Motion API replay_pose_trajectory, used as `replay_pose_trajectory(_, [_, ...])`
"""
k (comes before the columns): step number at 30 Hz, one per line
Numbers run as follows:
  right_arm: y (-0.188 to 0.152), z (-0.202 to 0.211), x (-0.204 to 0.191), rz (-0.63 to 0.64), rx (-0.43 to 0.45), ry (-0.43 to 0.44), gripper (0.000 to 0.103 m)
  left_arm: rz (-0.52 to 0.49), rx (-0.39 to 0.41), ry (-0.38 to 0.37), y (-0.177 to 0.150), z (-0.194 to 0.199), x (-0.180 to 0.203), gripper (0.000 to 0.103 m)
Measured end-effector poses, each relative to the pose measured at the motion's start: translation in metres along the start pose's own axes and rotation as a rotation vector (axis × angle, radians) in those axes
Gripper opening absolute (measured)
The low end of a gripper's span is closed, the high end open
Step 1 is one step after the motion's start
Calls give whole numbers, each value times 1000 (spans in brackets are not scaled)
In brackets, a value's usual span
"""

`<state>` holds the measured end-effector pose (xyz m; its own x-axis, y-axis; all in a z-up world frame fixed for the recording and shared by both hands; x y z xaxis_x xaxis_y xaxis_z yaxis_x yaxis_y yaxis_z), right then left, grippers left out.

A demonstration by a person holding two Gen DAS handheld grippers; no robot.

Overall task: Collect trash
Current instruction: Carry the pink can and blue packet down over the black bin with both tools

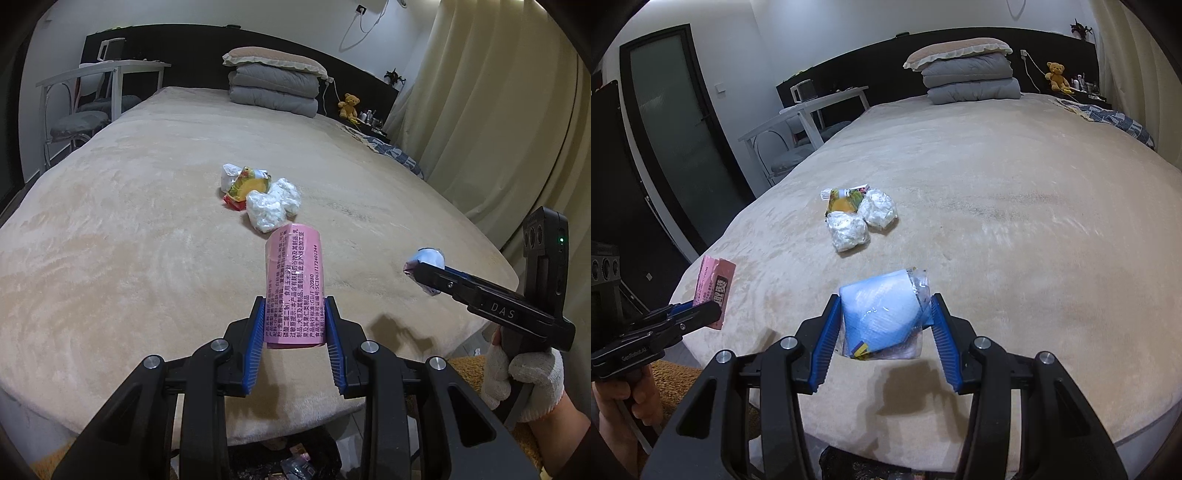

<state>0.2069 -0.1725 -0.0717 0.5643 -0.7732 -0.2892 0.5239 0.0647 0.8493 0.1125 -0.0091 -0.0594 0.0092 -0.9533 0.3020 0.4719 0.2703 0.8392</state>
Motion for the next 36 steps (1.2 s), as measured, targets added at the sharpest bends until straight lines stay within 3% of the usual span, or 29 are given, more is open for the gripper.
replay_pose_trajectory(7, [-28,23,-16,-26,-10,33,49,-15,3,-32,-22,15,15,29])
replay_pose_trajectory(26, [-84,53,-42,-55,-83,92,49,17,-85,-65,-91,38,36,29])
replay_pose_trajectory(36, [-113,53,-43,-75,-184,111,50,53,-169,-78,-124,37,36,29])
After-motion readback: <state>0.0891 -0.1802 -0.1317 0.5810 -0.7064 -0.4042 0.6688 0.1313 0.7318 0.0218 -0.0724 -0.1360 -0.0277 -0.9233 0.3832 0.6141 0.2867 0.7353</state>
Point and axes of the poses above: each gripper's, at about its wrist camera, not at the fingertips, and z roughly against the way its jaws point, x to its right, y to its top, the point moved 7 cm from there along -z, roughly the way its jaws point, and after that the axes turned 12 degrees about x, right-handed, at the moved point
